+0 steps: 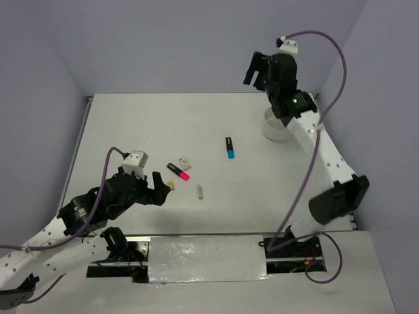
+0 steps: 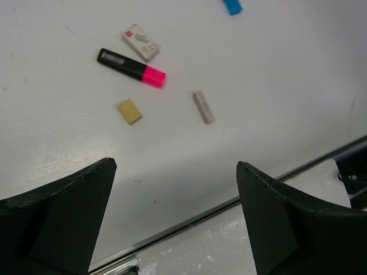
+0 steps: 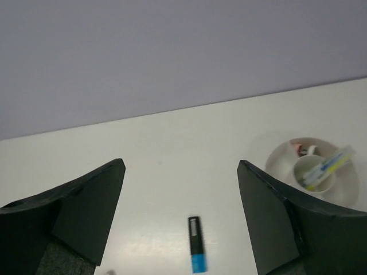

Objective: Sort the stationery into containers
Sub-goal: Pick up the stapler from the center of the board.

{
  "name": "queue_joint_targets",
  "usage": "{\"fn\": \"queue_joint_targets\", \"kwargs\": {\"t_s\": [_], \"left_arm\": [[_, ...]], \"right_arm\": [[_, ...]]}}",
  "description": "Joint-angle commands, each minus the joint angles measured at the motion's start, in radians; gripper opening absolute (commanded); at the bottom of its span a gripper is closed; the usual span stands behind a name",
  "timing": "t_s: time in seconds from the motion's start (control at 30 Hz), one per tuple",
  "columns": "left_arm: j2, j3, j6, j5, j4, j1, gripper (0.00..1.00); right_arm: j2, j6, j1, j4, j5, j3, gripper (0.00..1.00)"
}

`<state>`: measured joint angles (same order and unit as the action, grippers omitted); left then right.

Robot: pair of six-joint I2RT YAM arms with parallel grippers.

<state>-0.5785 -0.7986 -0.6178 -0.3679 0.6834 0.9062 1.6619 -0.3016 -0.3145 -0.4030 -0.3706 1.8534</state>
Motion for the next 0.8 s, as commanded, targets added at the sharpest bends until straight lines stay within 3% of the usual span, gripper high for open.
{"fn": "queue_joint_targets", "kwargs": {"t_s": [0.0,0.13,0.2,0.27,0.37,0.5,0.63,0.77], "left_arm": [[-0.041,-0.045,-0.077,-0.133,0.059,-0.015,0.99],[-0.076,-0.065,-0.137,-0.190,0.090,-0.015,0.99],[-0.077,-0.053,-0.192,-0.186,0.087,-0.015,0.99],[-0.070,-0.056,-0.217,-0.186,0.093,-0.015,0.99],[-0.055,-0.109,-0.221,-0.258,0.165,-0.015,0.99],[-0.079,-0.191,-0.094,-0.353,0.217,-0.015,0.99],[-0.084,-0.140,-0.069,-0.459,0.202,-0.015,0.99],[-0.072,-0.130,-0.054,-0.431,0.171,-0.020,0.99]], "right_arm": [[-0.208,-0.011,-0.076,-0.025,0.162,-0.266,0.86],[-0.406,-0.057,-0.175,-0.031,0.133,-0.561,0.77],[-0.493,-0.122,-0.245,0.019,0.136,-0.754,0.63],[-0.582,-0.191,-0.337,0.027,0.125,-0.844,0.53],[-0.588,-0.260,-0.469,0.013,0.098,-0.954,0.52],[-0.513,-0.338,-0.590,0.039,0.075,-0.979,0.54],[-0.375,-0.366,-0.687,0.040,0.029,-0.912,0.60],[-0.149,-0.383,-0.730,-0.057,-0.037,-0.760,0.65]]}}
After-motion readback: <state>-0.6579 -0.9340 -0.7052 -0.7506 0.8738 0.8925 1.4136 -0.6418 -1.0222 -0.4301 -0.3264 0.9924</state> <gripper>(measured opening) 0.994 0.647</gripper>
